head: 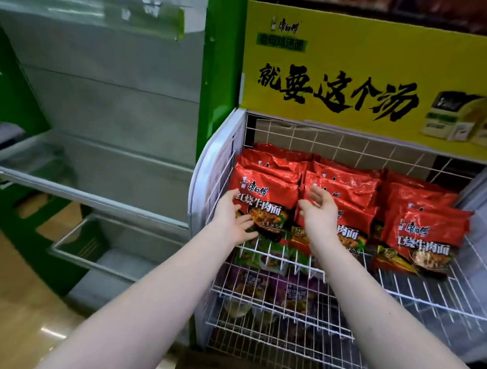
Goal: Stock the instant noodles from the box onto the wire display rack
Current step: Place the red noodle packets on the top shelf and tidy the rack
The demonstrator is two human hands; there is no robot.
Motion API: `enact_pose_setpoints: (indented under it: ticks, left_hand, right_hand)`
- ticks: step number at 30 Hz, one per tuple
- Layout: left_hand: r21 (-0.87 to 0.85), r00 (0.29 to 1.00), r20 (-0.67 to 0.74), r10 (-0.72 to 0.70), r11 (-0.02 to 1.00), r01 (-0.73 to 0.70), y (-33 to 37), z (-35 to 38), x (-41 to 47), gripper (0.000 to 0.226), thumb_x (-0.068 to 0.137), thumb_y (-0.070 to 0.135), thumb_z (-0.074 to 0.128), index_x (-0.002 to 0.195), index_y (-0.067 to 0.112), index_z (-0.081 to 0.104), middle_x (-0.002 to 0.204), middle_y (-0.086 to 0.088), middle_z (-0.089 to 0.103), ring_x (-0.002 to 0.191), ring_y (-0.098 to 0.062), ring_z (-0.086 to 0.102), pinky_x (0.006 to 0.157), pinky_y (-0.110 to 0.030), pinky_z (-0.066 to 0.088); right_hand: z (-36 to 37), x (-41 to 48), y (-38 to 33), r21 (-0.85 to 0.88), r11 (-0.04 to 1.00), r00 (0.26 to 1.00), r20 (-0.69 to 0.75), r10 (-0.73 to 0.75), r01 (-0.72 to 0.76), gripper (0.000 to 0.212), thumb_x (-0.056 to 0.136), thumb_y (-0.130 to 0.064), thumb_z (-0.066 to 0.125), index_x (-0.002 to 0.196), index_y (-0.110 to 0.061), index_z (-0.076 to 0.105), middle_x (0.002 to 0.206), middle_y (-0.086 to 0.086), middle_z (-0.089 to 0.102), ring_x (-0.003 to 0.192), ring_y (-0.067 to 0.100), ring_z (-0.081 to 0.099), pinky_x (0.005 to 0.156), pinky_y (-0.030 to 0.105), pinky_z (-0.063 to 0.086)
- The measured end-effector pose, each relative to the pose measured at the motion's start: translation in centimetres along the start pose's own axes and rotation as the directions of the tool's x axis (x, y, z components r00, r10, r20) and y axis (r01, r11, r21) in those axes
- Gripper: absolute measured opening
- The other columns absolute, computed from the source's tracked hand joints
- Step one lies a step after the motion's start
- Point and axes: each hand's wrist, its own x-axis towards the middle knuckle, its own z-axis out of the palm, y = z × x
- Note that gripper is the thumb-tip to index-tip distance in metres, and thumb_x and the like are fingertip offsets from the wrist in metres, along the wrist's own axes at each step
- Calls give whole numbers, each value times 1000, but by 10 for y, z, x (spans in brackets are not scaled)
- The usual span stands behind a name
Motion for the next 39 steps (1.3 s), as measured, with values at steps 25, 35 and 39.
enact_pose_setpoints:
  ticks: [25, 35, 39]
  left_hand:
    - [1, 953, 259, -157, 987, 162, -49, -65, -38, 45, 98, 39, 39, 128, 7, 48, 122, -11, 61, 106, -26, 59, 95, -37, 45]
    - [108, 933, 125, -338, 939, 326, -151, -54, -19, 43, 99, 39, 39, 126, 7, 49, 128, -11, 59, 118, -26, 56, 95, -37, 44]
    - [192, 926, 84, -368, 918, 348, -192, -45, -19, 36, 97, 36, 44, 120, 8, 50, 128, -9, 59, 117, -25, 56, 93, -35, 44]
  right_hand:
    - [4, -122, 46, -25, 996, 992, -93, 83, -85, 17, 91, -3, 53, 102, -14, 58, 94, -1, 56, 79, 15, 57, 87, 47, 53]
    - [-60, -162, 138, -27, 954, 941, -170, 291, -300, 16, 89, -3, 54, 101, -14, 59, 90, 0, 59, 90, 21, 58, 92, 51, 49]
    - [-88, -178, 169, -14, 933, 920, -174, 352, -360, 18, 88, -2, 54, 100, -13, 60, 90, -3, 59, 91, 22, 59, 93, 48, 49]
